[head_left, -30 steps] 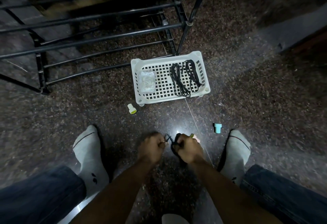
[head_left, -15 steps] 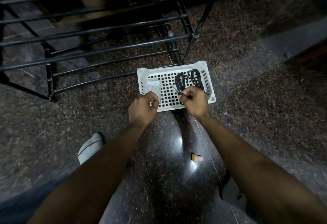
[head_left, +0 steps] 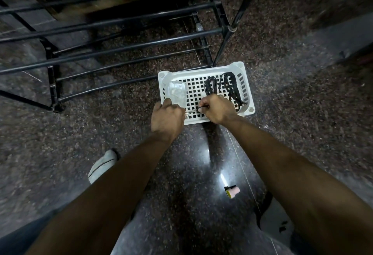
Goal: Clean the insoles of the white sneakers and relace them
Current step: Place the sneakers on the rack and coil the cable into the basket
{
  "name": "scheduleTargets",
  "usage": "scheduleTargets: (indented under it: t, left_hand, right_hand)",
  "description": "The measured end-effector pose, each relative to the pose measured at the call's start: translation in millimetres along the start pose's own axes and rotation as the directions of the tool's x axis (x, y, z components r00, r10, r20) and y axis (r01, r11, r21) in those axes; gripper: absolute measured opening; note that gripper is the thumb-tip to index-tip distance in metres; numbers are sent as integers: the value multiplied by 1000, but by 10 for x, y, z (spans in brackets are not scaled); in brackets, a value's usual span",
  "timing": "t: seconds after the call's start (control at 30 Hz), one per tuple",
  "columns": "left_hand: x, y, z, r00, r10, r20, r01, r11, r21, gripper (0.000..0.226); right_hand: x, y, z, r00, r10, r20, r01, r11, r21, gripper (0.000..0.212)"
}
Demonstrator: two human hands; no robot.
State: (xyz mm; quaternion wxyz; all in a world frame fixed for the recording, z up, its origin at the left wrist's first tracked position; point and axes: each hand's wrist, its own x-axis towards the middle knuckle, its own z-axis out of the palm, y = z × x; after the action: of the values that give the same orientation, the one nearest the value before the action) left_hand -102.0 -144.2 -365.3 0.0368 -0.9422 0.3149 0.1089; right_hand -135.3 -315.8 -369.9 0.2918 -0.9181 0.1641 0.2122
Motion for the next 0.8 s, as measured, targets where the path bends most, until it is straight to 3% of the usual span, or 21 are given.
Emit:
scheduleTargets:
  t: [0.23,0.37,0.43,0.5,0.6,0.73,0.8]
  left_hand:
    - [-91,-33,161,999,-39,-6,38,994,-100,25]
    - [-240,-57,227,983,-60,-176,6,956,-294,21]
    - [-358,-55,249,950,-153,-271,28,909,-416,24]
    - [-506,-44,266,903,-327,-277,121,814,-568,26]
    - [-756,-48,355,830,-550,-95,369,668,-646,28]
    - [-1013,-148,549,782,-602,161,584,617,-528,48]
    - [-1079,-194,640,784,-580,220,596,607,-525,56]
  right_hand:
    - [-77,16,63,998,-32,45,36,994,-101,19]
    - [-244,21,80,990,-94,-106,77,985,-154,20]
    - [-428,65,75,976,-63,-209,43,994,-101,19]
    - [-644,182,103,970,27,-242,-40,998,-51,20]
    - [-1036,420,214,996,88,-5,-87,967,-238,27]
    - [-1520,698,347,936,-15,351,193,857,-477,42]
    - [-1699,861,442,884,-25,467,293,808,-511,66]
